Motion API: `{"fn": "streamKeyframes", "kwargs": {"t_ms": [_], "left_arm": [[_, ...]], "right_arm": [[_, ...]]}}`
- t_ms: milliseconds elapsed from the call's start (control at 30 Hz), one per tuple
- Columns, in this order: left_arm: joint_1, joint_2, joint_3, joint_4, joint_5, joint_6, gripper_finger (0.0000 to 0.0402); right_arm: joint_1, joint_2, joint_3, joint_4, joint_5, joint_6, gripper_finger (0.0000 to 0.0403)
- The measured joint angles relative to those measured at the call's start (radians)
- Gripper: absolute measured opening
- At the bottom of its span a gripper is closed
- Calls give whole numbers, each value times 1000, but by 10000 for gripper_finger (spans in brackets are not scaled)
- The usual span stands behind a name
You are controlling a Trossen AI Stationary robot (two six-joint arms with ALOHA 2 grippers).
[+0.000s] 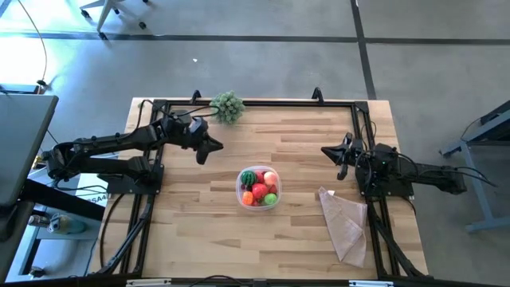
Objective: Pick and placing Produce into tupperware
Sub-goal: Return to Home Position
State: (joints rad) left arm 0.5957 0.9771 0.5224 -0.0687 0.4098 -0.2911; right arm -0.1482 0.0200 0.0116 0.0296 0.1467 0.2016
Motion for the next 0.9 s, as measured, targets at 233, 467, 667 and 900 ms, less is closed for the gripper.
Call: {"fn": "streamKeyframes", "kwargs": {"t_ms": [233,467,667,900], "left_arm": [[0,0,0,-83,-79,-140,51],[0,9,0,-96,98,-142,51],[-148,-45,0,-9,203,-142,51],[-397,-236,0,-6,67,-156,51]], "right_arm": [[0,0,0,0,0,0,4],[0,0,0,0,0,0,4],[0,0,0,0,0,0,4],[0,0,0,0,0,0,4]]}}
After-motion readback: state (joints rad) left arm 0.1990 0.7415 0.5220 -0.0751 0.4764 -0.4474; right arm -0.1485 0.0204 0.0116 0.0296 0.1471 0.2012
